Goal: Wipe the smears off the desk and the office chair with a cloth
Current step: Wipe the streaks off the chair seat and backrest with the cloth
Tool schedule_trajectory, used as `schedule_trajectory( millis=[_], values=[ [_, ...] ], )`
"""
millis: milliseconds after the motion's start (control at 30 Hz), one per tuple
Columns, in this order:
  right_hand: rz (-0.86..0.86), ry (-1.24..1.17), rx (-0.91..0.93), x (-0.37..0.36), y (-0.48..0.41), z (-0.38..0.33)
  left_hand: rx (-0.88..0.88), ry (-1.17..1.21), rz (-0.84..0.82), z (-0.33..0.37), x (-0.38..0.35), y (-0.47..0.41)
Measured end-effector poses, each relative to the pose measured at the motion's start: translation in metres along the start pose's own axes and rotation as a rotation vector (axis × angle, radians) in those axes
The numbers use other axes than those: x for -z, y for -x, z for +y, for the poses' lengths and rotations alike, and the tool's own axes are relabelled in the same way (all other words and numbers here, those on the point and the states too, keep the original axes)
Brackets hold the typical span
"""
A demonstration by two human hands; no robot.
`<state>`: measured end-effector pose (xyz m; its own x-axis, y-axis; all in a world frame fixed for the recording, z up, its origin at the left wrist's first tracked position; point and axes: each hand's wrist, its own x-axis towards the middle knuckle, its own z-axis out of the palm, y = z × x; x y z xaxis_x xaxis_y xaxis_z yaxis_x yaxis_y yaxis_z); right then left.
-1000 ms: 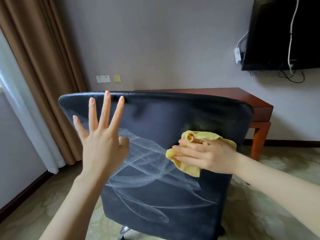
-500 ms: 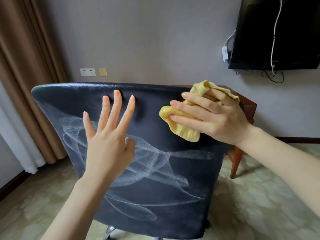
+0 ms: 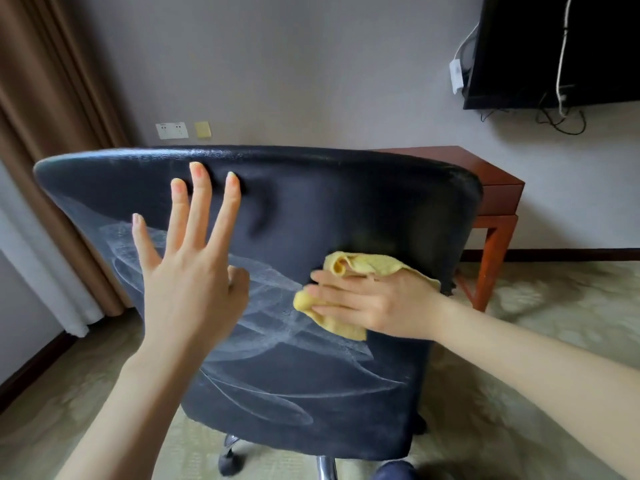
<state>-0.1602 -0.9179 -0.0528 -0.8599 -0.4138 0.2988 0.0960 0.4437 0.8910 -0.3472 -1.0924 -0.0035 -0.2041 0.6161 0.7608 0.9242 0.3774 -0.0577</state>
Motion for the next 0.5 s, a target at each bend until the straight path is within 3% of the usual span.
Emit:
schedule_trajectory(
  millis=[100, 200, 500],
  values=[
    [-0.104, 0.007, 0.125, 0.006, 0.032, -0.001, -0.005, -0.022, -0.019, 0.001, 0.003, 0.000],
    [-0.162, -0.112, 0.091, 0.017, 0.057, 0.015, 0.001, -0.015, -0.024, 0.007, 0.003, 0.001],
    [0.062, -0.003, -0.065, 0.056, 0.067, 0.106, 0.022, 0.052, -0.035, 0.020, 0.001, -0.001]
  ],
)
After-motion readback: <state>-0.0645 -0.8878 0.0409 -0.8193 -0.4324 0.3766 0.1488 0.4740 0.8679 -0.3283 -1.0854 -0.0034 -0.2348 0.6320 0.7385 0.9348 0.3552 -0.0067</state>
